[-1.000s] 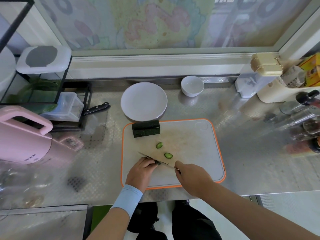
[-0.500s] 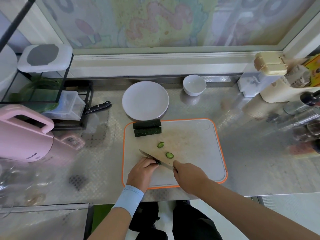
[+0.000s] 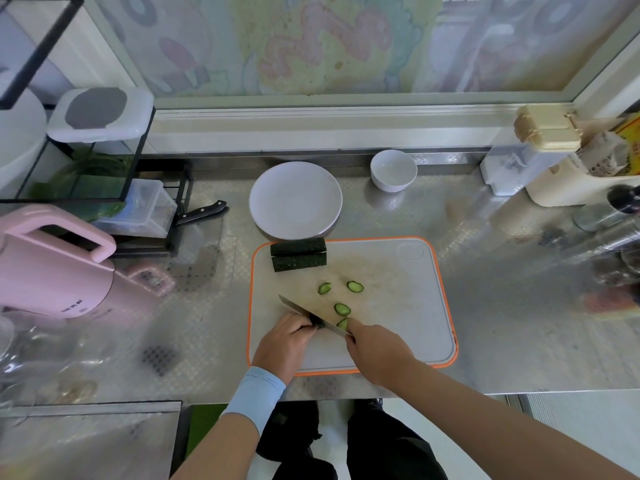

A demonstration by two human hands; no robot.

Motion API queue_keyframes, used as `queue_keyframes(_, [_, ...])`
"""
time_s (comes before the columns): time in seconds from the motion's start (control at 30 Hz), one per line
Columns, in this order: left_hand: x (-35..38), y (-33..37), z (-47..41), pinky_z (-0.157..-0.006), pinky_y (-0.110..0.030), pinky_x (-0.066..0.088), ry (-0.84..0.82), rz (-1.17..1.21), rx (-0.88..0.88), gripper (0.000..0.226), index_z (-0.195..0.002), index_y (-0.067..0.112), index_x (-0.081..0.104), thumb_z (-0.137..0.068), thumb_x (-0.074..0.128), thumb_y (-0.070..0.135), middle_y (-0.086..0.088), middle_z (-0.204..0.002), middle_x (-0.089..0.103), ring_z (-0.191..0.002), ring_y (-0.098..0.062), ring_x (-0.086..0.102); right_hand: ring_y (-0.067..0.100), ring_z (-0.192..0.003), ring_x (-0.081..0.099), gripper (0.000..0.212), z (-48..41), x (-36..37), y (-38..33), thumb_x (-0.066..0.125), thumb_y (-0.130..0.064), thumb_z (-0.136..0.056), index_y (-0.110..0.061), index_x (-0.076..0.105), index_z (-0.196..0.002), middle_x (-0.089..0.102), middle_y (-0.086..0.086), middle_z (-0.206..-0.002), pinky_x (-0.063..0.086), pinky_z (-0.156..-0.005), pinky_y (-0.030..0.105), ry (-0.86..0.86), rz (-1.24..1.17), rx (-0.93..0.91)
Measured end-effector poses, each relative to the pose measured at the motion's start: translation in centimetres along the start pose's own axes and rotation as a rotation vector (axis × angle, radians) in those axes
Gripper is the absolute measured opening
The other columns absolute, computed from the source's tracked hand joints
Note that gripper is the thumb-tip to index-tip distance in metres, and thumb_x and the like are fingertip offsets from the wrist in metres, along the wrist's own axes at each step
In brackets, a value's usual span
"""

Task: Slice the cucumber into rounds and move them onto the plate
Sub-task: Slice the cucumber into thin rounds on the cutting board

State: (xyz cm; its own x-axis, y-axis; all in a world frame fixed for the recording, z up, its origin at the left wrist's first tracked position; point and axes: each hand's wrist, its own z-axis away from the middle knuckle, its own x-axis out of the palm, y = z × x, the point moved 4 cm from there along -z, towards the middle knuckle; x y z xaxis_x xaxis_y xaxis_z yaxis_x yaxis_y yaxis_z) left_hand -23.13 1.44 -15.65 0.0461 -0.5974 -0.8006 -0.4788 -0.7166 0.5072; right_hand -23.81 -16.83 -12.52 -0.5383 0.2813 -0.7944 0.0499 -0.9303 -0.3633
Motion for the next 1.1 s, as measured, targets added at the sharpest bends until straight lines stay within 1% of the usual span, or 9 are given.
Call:
queue_keyframes(0.13, [0.2, 0.2, 0.0, -0.073, -0.030, 0.050, 0.020, -0.033, 0.015, 0.020, -0.084, 0.009, 0.076, -0.084, 0.056, 0.011, -0.004, -0.086, 0.067, -0.085, -0.018, 0.056, 0.027, -0.063, 0.046, 0.022, 1.0, -0.6, -0.1, 0.032, -0.034, -0.103, -0.017, 0.045, -0.098, 0.045, -0.002, -0.068, 0.033, -0.056, 0.033, 0.046, -0.004, -0.003])
queue_keyframes(0.3, [0.2, 0.2, 0.1, -0.070, -0.027, 0.053, 0.009, -0.027, 0.013, 0.021, -0.083, 0.009, 0.076, -0.083, 0.056, 0.012, -0.004, -0.086, 0.067, -0.088, -0.015, 0.055, 0.022, -0.058, 0.042, 0.021, 2.2, -0.9, -0.1, 0.031, -0.036, -0.104, -0.020, 0.037, -0.091, 0.041, -0.005, -0.063, 0.029, -0.051, 0.033, 0.061, 0.046, -0.030])
queue_keyframes(0.4, [0.2, 0.0, 0.1, -0.072, -0.027, 0.053, -0.006, -0.021, 0.009, 0.019, -0.084, 0.010, 0.076, -0.082, 0.057, 0.010, -0.003, -0.088, 0.067, -0.089, -0.015, 0.055, 0.023, -0.058, 0.043, 0.021, 2.1, -0.9, -0.1, 0.031, -0.036, -0.103, -0.021, 0.036, -0.090, 0.041, -0.005, -0.063, 0.027, -0.048, 0.032, 0.062, 0.056, -0.029])
queue_keyframes(0.5, [0.3, -0.1, 0.3, -0.077, -0.023, 0.050, 0.003, -0.005, -0.016, 0.020, -0.084, 0.010, 0.076, -0.082, 0.056, 0.011, -0.003, -0.088, 0.068, -0.090, -0.014, 0.055, 0.025, -0.062, 0.046, 0.020, 1.9, -0.9, -0.2, 0.031, -0.035, -0.104, -0.021, 0.037, -0.091, 0.042, -0.003, -0.066, 0.031, -0.053, 0.032, 0.052, 0.063, -0.030])
queue_keyframes(0.6, [0.2, 0.0, 0.1, -0.081, -0.015, 0.045, 0.018, 0.008, -0.044, 0.022, -0.083, 0.009, 0.076, -0.082, 0.054, 0.013, -0.003, -0.087, 0.068, -0.091, -0.012, 0.053, 0.028, -0.064, 0.047, 0.020, 1.6, -0.9, -0.3, 0.032, -0.035, -0.104, -0.019, 0.042, -0.096, 0.045, 0.000, -0.069, 0.035, -0.057, 0.032, 0.038, 0.059, -0.013])
queue_keyframes(0.73, [0.3, -0.2, 0.2, -0.075, -0.021, 0.048, 0.001, 0.023, -0.051, 0.019, -0.084, 0.011, 0.076, -0.081, 0.057, 0.013, -0.001, -0.089, 0.067, -0.090, -0.013, 0.055, 0.028, -0.066, 0.047, 0.023, 0.9, -0.5, -0.5, 0.032, -0.033, -0.104, -0.017, 0.047, -0.102, 0.045, 0.000, -0.070, 0.035, -0.059, 0.032, 0.008, 0.035, 0.011])
queue_keyframes(0.87, [0.6, -0.5, 0.3, -0.071, -0.028, 0.048, -0.045, 0.009, -0.090, 0.018, -0.085, 0.015, 0.076, -0.082, 0.058, 0.016, 0.001, -0.090, 0.067, -0.087, -0.016, 0.056, 0.029, -0.070, 0.050, 0.022, -0.1, 0.6, -0.9, 0.033, -0.031, -0.103, -0.014, 0.047, -0.104, 0.054, 0.006, -0.081, 0.038, -0.060, 0.032, -0.032, 0.006, 0.040])
queue_keyframes(0.97, [0.4, -0.4, 0.2, -0.072, -0.030, 0.041, -0.064, -0.036, -0.031, 0.020, -0.089, 0.017, 0.076, -0.079, 0.060, 0.010, 0.002, -0.092, 0.067, -0.086, -0.018, 0.055, 0.030, -0.070, 0.049, 0.021, -0.2, 0.8, -0.7, 0.033, -0.030, -0.103, -0.014, 0.047, -0.104, 0.057, 0.009, -0.083, 0.038, -0.060, 0.033, -0.025, -0.018, 0.058])
queue_keyframes(1.1, [0.3, -0.2, 1.0, -0.065, -0.030, 0.052, -0.092, -0.003, -0.088, 0.032, -0.101, 0.017, 0.074, -0.077, 0.063, -0.002, 0.000, -0.099, 0.062, -0.093, -0.019, 0.055, 0.028, -0.069, 0.050, 0.023, -0.2, 0.5, -0.7, 0.034, -0.032, -0.103, -0.015, 0.049, -0.103, 0.053, 0.004, -0.078, 0.038, -0.061, 0.032, -0.016, -0.037, 0.045])
